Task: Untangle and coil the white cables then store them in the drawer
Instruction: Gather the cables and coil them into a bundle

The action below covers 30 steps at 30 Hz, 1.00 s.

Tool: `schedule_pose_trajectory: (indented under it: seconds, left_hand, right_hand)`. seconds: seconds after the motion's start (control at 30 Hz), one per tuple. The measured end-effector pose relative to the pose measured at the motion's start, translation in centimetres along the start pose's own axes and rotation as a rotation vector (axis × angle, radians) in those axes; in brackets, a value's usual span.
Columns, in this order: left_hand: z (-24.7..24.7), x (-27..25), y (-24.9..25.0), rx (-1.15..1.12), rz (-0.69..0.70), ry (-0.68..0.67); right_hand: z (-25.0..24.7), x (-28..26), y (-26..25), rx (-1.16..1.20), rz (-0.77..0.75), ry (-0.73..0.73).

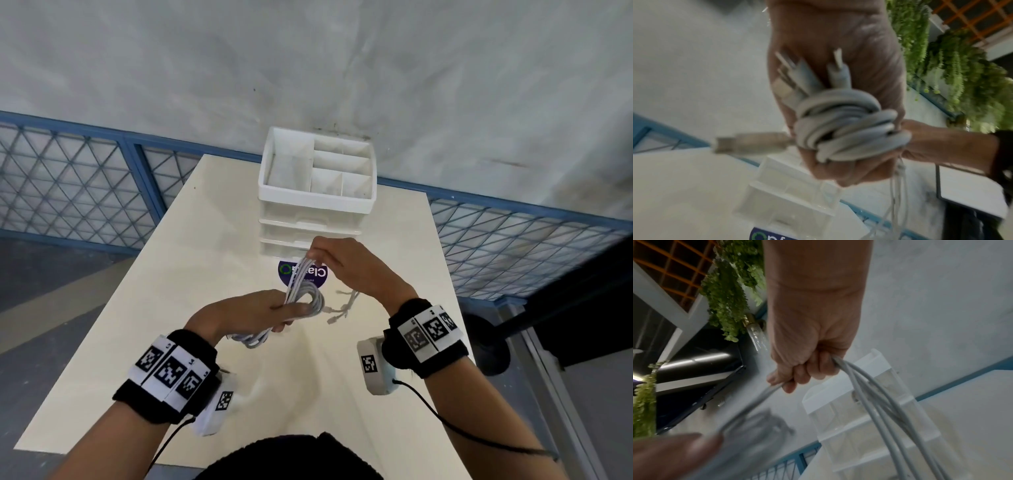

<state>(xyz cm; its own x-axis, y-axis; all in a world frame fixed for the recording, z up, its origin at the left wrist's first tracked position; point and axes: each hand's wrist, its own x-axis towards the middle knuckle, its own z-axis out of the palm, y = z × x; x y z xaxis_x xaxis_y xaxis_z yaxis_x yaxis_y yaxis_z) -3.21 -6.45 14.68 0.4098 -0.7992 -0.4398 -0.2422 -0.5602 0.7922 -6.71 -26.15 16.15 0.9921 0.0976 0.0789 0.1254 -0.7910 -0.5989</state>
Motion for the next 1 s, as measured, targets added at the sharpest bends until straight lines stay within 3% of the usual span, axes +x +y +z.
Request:
schedule_pose_trajectory:
  seconds: [0.13, 0.37, 0.67, 0.83, 1.0]
  left_hand:
    - [-0.5, -0.1, 0.1, -0.256, 0.143, 0.182]
    - [-0.2, 0.5, 0.1, -0.362, 0.178, 0.522]
    - [0.4, 1.7, 0.7, -0.364, 0.323, 0.613]
    - [1.1, 1.9, 1.7, -0.438, 0.374, 0.699]
    - [1.2, 1.6, 1.7, -0.46, 0.37, 0.567]
  right_hand:
    - [0.6, -0.6, 1.1, 0.158, 0.101, 0.249]
    - [4.5, -2.2, -0.7, 0.463, 0.213, 0.309]
    - [4.6, -1.7, -3.9, 0.621, 0.259, 0.266]
    - [4.5, -1.2, -4.3, 0.538, 0.227, 0.303]
    - [3.7, -1.3, -4.1, 0.642, 0.279, 0.256]
